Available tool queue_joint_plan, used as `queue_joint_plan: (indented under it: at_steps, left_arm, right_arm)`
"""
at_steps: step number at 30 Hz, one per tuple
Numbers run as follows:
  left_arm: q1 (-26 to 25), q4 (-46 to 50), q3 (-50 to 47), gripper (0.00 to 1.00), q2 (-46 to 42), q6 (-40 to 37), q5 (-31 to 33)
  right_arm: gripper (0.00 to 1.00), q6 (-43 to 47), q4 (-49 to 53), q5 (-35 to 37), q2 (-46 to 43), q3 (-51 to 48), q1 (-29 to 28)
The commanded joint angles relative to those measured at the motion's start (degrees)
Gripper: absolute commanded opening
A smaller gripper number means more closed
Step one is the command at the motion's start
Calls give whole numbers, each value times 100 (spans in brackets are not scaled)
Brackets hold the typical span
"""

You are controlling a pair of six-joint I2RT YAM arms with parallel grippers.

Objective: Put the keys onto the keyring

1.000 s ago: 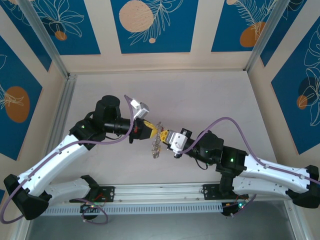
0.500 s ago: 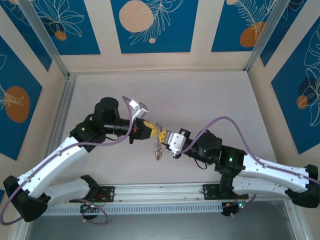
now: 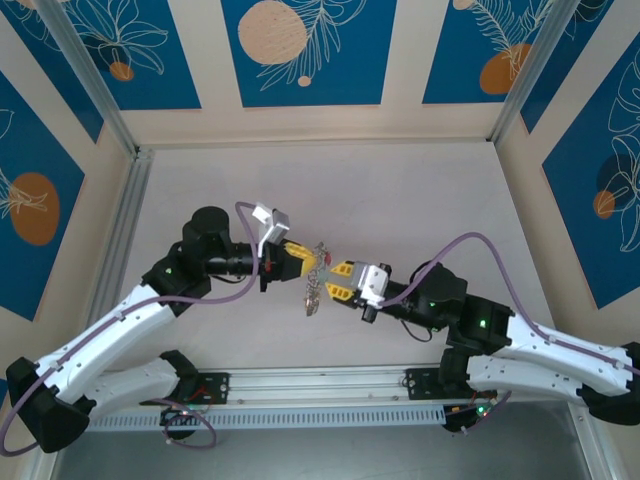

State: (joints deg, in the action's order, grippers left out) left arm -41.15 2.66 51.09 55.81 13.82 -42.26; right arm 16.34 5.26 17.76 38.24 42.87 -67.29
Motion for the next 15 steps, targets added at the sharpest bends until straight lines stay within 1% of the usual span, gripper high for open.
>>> queue_joint_plan:
  at_steps: [1,3,6,8,10,15]
  left_arm:
    - [-22,-791,-283,0,-236,-204,-117]
    - [-21,-1181,-473,0,-283,-134,-254]
    - [-24,-1917,-755,0,-374,46,-467]
    - [-28,-2272,-880,0,-424,145,-556]
    - [-27,-2639,-997,0,-438,284,-653]
    - [-31,-3331,-1218,0,-384,566,-707]
  right_arm:
    - [24,-713,-72,-406,-359,-104,373]
    - [22,-1014,-70,-785,-439,-118,725]
    - [19,-1468,-99,-1626,-403,-123,1306]
    - [18,-1713,-221,-2163,-310,-138,1565]
    - [17,-1851,-325,-2608,-176,-125,1694]
    - [16,-1970,-309,-3300,214,44,1708]
